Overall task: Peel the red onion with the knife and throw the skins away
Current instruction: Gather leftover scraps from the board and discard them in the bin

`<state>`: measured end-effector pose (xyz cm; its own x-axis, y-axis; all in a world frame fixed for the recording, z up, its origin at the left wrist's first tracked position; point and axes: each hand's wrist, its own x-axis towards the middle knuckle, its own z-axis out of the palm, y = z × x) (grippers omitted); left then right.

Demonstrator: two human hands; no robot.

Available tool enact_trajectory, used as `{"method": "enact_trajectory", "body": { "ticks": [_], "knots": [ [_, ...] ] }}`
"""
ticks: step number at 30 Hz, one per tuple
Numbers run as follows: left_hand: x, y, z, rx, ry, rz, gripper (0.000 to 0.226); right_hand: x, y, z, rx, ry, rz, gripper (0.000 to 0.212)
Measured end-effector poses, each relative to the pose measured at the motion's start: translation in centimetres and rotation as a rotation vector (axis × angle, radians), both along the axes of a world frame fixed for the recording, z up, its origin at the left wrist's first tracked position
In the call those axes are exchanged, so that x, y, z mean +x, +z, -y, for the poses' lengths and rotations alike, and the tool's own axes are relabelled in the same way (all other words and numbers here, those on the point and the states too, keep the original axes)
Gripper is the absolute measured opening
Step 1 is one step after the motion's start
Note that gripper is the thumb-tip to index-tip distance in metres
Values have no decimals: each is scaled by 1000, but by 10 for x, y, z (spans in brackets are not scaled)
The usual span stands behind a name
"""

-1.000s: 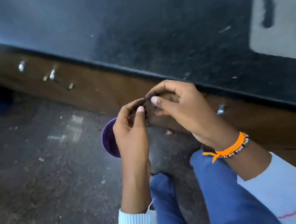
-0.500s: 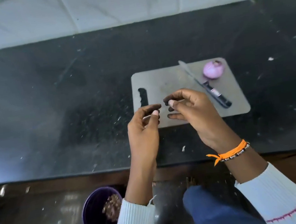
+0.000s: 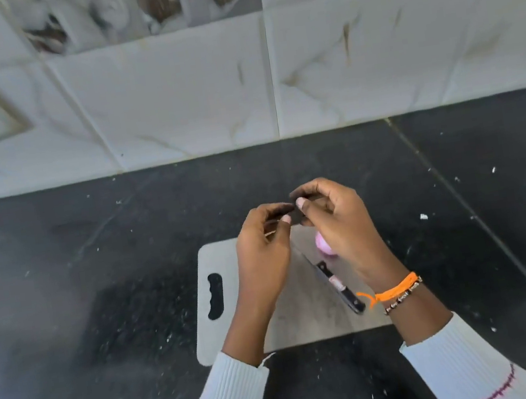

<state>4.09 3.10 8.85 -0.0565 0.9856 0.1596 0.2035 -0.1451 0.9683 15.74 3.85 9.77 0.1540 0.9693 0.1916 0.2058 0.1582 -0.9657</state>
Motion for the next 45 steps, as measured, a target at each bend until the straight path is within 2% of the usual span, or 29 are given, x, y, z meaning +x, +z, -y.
{"method": "enact_trajectory", "body": {
  "ticks": [3, 7, 10, 13, 20, 27, 31, 35, 39, 42, 45],
  "knots": [
    [0, -2, -22, 52, -8, -141, 15, 5, -4, -20, 8, -30, 147, 18],
    [8, -36, -33, -68, -85, -421, 19, 20, -37, -35, -116, -73, 407, 18],
    [19, -58, -35, -158, -146, -509, 28, 29, -57, -40, -218, -82, 583, 21],
    [31, -68, -40, -195, -210, -528, 39, 35, -64, -39, -275, -87, 640, 30],
    [58, -83, -46, -175, -281, -553, 68, 54, -69, -43, -332, -120, 434, 29],
    [60, -87, -47, -70, -194, -522, 55, 58, -70, -41, -343, -155, 253, 26],
    [31, -81, -43, -52, -30, -447, 56, 51, -66, -33, -287, -146, 202, 22],
    [-12, -80, -33, -99, 77, -397, 60, 37, -75, -21, -320, -61, 448, 15],
    [-32, -87, -18, -187, 104, -379, 66, 21, -90, -4, -332, -49, 730, 21],
    [-31, -94, -6, -185, 94, -386, 67, 10, -94, 7, -305, -68, 828, 25],
    [-27, -101, 2, -154, 88, -423, 68, 3, -93, 14, -289, -92, 845, 27]
  ]
}}
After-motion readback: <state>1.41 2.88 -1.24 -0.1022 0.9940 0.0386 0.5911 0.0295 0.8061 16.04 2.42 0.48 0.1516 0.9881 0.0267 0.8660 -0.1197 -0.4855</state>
